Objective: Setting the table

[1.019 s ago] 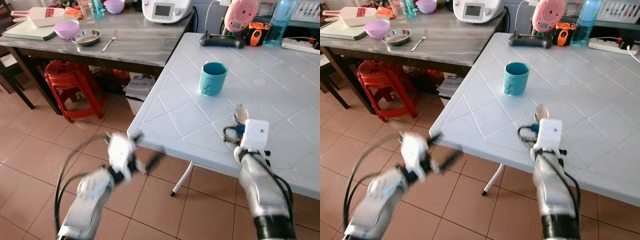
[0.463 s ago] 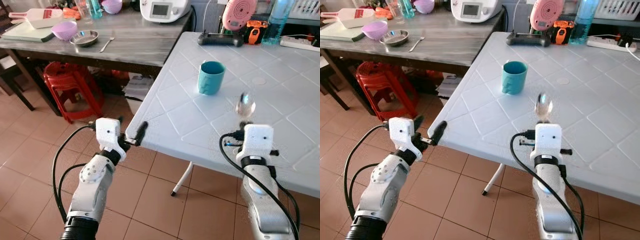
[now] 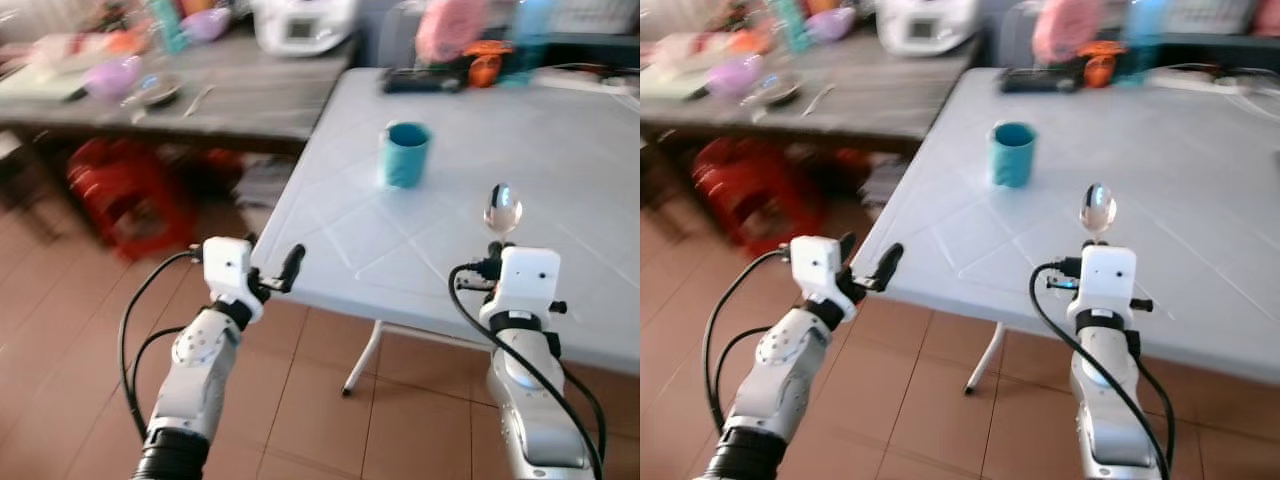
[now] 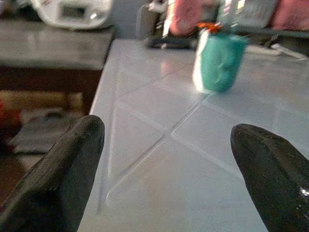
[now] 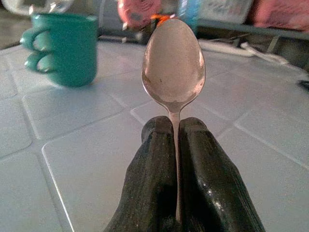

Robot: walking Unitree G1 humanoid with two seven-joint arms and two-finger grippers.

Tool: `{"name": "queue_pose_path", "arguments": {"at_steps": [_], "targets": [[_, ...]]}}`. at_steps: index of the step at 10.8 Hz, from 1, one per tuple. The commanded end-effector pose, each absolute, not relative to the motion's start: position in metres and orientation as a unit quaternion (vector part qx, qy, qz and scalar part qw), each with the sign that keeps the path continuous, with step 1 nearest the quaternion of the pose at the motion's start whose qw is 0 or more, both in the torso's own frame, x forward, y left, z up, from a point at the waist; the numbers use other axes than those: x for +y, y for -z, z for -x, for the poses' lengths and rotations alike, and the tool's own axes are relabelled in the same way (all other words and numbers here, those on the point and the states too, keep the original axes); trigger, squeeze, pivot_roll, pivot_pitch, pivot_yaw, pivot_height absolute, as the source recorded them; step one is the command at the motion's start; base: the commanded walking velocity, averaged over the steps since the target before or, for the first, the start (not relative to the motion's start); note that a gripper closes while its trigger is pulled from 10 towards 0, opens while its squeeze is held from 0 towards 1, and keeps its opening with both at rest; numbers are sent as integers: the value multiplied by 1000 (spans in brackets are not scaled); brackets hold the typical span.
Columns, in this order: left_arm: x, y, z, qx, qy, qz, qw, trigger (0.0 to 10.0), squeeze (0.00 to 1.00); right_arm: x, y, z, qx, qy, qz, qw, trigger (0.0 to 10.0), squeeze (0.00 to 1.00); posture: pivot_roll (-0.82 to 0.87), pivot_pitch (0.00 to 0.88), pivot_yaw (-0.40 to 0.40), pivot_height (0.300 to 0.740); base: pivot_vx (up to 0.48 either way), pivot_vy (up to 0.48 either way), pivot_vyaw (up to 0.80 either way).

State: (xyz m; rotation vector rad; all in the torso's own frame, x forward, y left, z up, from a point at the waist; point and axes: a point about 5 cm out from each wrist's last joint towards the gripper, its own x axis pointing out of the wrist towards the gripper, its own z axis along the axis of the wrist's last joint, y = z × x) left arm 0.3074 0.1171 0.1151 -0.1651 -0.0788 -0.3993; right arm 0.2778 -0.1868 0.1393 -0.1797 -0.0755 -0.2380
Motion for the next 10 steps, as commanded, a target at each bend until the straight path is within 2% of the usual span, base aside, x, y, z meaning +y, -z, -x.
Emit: {"name": "queue_pose_path", "arguments": {"at_steps": [1,2,8,10], "targets": [[124,-115,-309,-41,188,74,978,10000,0,-184,-140,-279,-40,113,87,989,10000,0,3,34,93,740,0,386,-800],[125,-113,-308,-40,189,72,979,10000,0,-183,-138,-278,-39,111,86,989,10000,0,4,31,94,740,0,390,-800],[123,-113,-308,-47,197,67,977,10000,0,-177,-139,-279,-48,93,82,991,10000,0,10,30,100,740,0,405,0],[123,-114,-309,-48,198,65,977,10000,0,-176,-140,-279,-52,91,76,992,10000,0,11,29,102,740,0,409,491]]}}
